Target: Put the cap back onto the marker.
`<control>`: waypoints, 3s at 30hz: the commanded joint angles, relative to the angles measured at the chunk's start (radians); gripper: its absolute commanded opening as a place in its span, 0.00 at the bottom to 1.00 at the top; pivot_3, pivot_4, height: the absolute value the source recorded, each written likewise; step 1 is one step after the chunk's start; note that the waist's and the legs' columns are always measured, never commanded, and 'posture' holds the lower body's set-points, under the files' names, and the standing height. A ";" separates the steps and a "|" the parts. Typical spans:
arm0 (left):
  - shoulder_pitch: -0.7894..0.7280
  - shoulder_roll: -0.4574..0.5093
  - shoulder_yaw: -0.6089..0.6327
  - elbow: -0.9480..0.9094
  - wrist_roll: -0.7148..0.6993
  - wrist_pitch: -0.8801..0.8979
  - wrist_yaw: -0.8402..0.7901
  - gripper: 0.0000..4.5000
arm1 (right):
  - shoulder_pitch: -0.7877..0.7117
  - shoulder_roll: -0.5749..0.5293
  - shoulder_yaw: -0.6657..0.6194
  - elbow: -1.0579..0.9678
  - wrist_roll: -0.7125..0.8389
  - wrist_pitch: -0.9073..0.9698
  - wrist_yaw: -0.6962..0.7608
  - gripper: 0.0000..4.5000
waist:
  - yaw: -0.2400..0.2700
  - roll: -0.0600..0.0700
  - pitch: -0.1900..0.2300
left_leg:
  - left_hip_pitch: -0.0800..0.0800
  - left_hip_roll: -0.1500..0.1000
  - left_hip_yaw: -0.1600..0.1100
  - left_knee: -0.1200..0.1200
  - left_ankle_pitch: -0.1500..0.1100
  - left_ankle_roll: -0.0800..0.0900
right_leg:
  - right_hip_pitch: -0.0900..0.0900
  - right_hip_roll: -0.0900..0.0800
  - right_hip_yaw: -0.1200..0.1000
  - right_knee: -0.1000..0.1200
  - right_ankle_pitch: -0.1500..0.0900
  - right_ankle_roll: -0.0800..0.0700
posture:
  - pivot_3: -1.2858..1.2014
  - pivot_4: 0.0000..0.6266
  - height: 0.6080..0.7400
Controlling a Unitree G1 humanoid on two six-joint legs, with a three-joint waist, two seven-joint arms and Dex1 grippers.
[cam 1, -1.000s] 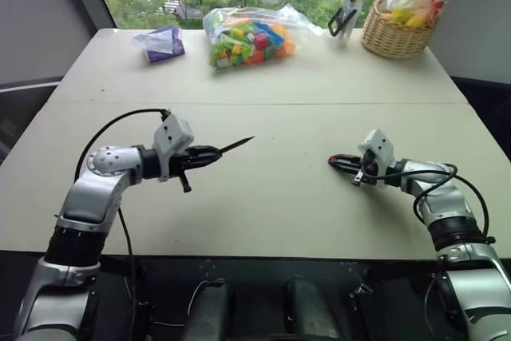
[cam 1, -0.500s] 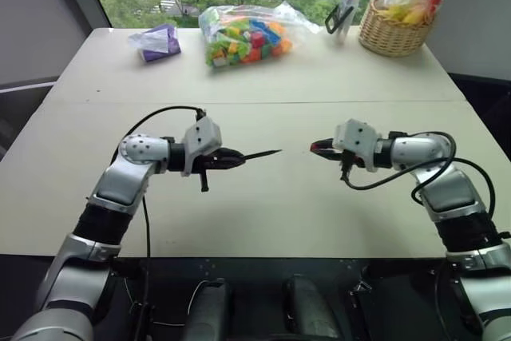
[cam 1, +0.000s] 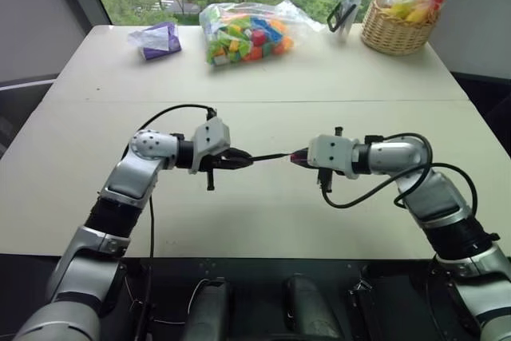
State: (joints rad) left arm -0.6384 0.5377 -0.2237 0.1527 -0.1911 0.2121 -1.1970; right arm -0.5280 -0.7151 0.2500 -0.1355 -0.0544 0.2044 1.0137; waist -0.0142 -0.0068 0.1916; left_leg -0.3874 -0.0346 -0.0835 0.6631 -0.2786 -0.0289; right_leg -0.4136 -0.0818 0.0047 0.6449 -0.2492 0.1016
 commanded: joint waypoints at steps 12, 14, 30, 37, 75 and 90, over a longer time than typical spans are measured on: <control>0.003 0.009 0.003 -0.046 0.000 0.010 -0.004 0.00 | -0.039 -0.027 -0.023 -0.058 0.013 0.014 0.024 0.01 | 0.000 0.000 0.000 | 0.000 0.000 0.000 0.000 0.000 0.000 | 0.000 0.000 0.000 0.000 0.000 0.000 | 0.52 0.24 1.00; 0.002 0.008 0.002 -0.047 0.000 0.011 -0.003 0.00 | -0.033 -0.032 -0.023 -0.071 0.019 0.024 0.034 0.01 | 0.000 0.000 0.000 | 0.000 0.000 0.000 0.000 0.000 0.000 | 0.000 0.000 0.000 0.000 0.000 0.000 | 0.52 0.24 1.00; 0.001 0.001 0.001 -0.056 -0.006 0.021 -0.004 0.00 | -0.032 -0.044 -0.027 -0.113 0.043 0.053 0.037 0.01 | 0.000 0.000 0.000 | 0.000 0.000 0.000 0.000 0.000 0.000 | 0.000 0.000 0.000 0.000 0.000 0.000 | 0.52 0.24 1.00; 0.005 -0.002 0.003 -0.074 -0.013 0.035 -0.003 0.00 | -0.033 -0.033 -0.019 -0.108 0.043 0.049 0.034 0.01 | 0.000 0.000 0.000 | 0.000 0.000 0.000 0.000 0.000 0.000 | 0.000 0.000 0.000 0.000 0.000 0.000 | 0.52 0.24 1.00; 0.022 0.009 0.007 -0.108 -0.012 0.062 -0.016 0.00 | -0.027 -0.078 -0.035 -0.071 0.040 0.037 0.071 0.01 | 0.000 0.000 0.000 | 0.000 0.000 0.000 0.000 0.000 0.000 | 0.000 0.000 0.000 0.000 0.000 0.000 | 0.52 0.24 1.00; 0.017 0.006 0.007 -0.105 -0.010 0.060 -0.019 0.00 | -0.023 -0.077 -0.027 -0.126 0.085 0.095 0.079 0.01 | 0.000 0.000 0.000 | 0.000 0.000 0.000 0.000 0.000 0.000 | 0.000 0.000 0.000 0.000 0.000 0.000 | 0.52 0.24 1.00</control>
State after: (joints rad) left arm -0.5986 0.5428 -0.2223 0.0663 -0.1922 0.2876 -1.2167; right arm -0.5496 -0.7838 0.2500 -0.2203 0.0153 0.2993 1.0901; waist -0.0139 -0.0069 0.1916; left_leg -0.3878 -0.0346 -0.0837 0.6631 -0.2786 -0.0289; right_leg -0.4139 -0.0818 0.0046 0.6449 -0.2492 0.1015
